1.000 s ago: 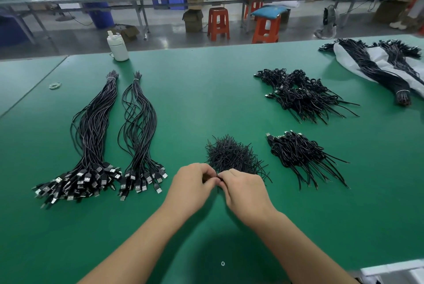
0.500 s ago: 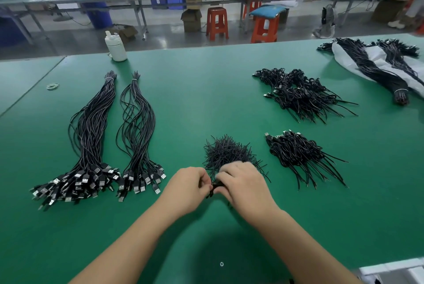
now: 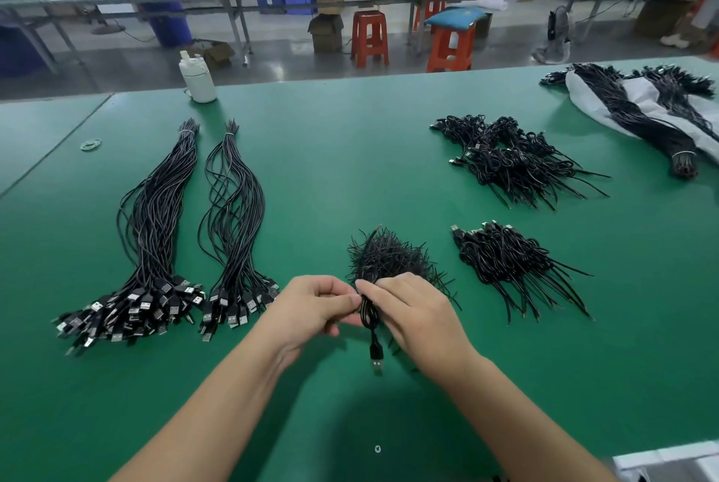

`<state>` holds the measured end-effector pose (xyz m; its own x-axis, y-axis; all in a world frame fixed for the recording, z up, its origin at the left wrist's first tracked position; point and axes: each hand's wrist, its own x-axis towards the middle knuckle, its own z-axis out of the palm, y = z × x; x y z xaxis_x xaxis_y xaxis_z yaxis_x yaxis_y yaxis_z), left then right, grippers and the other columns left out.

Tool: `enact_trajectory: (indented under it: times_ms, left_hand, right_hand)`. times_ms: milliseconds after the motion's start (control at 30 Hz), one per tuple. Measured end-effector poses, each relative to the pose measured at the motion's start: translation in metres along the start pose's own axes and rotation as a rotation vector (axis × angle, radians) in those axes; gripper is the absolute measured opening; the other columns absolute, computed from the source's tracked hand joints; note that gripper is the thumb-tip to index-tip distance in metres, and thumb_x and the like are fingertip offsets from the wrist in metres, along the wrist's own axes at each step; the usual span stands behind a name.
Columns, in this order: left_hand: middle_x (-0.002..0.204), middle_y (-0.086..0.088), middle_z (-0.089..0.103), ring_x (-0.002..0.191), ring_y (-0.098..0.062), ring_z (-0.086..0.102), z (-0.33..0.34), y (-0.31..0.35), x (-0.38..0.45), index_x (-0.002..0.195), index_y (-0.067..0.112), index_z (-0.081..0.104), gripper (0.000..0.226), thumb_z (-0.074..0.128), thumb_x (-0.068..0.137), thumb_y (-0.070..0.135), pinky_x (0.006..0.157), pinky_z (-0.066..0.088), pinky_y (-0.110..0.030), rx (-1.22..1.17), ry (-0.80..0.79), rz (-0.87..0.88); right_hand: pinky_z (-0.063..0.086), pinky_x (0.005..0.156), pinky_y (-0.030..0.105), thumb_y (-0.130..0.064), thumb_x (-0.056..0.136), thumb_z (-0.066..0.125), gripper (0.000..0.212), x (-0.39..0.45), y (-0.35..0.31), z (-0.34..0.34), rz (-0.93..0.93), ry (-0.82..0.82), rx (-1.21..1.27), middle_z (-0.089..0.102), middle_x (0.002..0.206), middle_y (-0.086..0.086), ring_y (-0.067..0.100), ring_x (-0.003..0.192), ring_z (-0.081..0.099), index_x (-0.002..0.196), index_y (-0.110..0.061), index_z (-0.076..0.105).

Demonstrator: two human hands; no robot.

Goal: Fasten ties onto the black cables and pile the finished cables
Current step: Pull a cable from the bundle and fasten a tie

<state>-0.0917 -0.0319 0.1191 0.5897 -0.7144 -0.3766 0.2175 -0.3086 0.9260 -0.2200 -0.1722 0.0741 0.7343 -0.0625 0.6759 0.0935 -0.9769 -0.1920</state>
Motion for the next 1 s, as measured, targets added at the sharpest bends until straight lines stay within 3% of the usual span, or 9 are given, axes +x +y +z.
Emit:
enact_trajectory:
  times_ms: [167,333,433,467,600,700,767,933,1000]
  left_hand:
    - [0.070,-0.011,0.073,0.059,-0.011,0.064,0.000,0.001,-0.001,0.083,0.008,0.071,0.004,0.073,0.087,0.007,0.050,0.036,-0.021,0.206,0.081,0.154]
    - [0.066,0.018,0.065,0.057,0.008,0.052,0.004,-0.001,-0.006,0.075,0.026,0.070,0.017,0.076,0.084,0.012,0.059,0.037,-0.006,0.616,0.243,0.502]
    - [0.074,0.014,0.066,0.072,0.006,0.056,0.004,-0.003,-0.007,0.082,0.022,0.071,0.012,0.075,0.085,0.011,0.066,0.036,-0.003,0.695,0.301,0.678]
    - [0.077,0.012,0.066,0.075,0.003,0.056,0.005,-0.004,-0.007,0.083,0.019,0.070,0.011,0.075,0.086,0.010,0.068,0.036,-0.004,0.710,0.317,0.723]
    - [0.081,0.004,0.063,0.075,-0.013,0.057,0.008,-0.007,-0.006,0.087,0.014,0.068,0.005,0.072,0.088,0.011,0.072,0.046,-0.025,0.900,0.372,0.881]
    - [0.079,0.000,0.059,0.071,-0.023,0.055,0.010,-0.010,-0.004,0.087,0.012,0.067,0.002,0.067,0.089,0.012,0.068,0.045,-0.033,1.066,0.425,1.003]
    - [0.076,-0.002,0.057,0.067,-0.024,0.052,0.010,-0.011,-0.002,0.084,0.011,0.066,0.007,0.063,0.089,0.012,0.064,0.043,-0.035,1.148,0.437,1.081]
    - [0.075,-0.003,0.057,0.067,-0.026,0.053,0.011,-0.009,-0.002,0.081,0.011,0.065,0.009,0.060,0.088,0.009,0.063,0.042,-0.035,1.264,0.365,1.134]
    - [0.079,-0.001,0.060,0.071,-0.024,0.056,0.011,-0.006,-0.004,0.085,0.013,0.066,0.011,0.057,0.090,0.017,0.066,0.046,-0.035,1.148,0.325,1.024]
  right_hand:
    - [0.053,0.078,0.029,-0.011,0.092,0.067,0.023,0.006,-0.005,-0.004,0.134,-0.026,0.092,0.072,0.092,0.002,0.021,0.083,0.064,0.113,-0.007,0.074]
    - [0.043,0.079,0.017,-0.010,0.089,0.072,0.003,0.013,-0.015,-0.004,0.462,-0.035,0.359,0.060,0.092,-0.002,0.007,0.084,0.055,0.088,-0.009,0.075]
    - [0.037,0.066,0.014,-0.019,0.093,0.068,0.031,0.019,-0.016,-0.005,0.679,-0.115,0.607,0.055,0.071,-0.018,0.000,0.067,0.049,0.064,-0.029,0.065]
    - [0.036,0.061,0.016,-0.021,0.095,0.066,0.033,0.020,-0.016,-0.005,0.749,-0.147,0.711,0.052,0.063,-0.017,0.000,0.061,0.045,0.063,-0.028,0.064]
    - [0.039,0.065,0.032,-0.027,0.099,0.060,0.028,0.024,-0.014,-0.007,0.918,-0.158,0.940,0.055,0.067,0.003,0.016,0.063,0.047,0.076,-0.012,0.068]
    - [0.043,0.063,0.028,-0.024,0.097,0.062,0.015,0.028,-0.012,-0.004,0.983,-0.138,1.020,0.061,0.066,-0.005,0.010,0.057,0.048,0.105,-0.011,0.066]
    - [0.045,0.059,0.025,-0.021,0.096,0.065,0.025,0.028,-0.011,-0.002,1.053,-0.108,1.074,0.063,0.062,-0.006,0.009,0.052,0.048,0.119,-0.013,0.059]
    - [0.041,0.050,0.021,-0.014,0.100,0.057,0.004,0.027,-0.013,-0.007,1.000,-0.101,1.155,0.062,0.059,0.001,0.011,0.048,0.047,0.104,-0.013,0.057]
    - [0.046,0.056,0.021,-0.011,0.104,0.048,0.016,0.028,-0.013,-0.008,0.964,-0.119,1.145,0.065,0.065,0.001,0.009,0.056,0.055,0.101,-0.011,0.064]
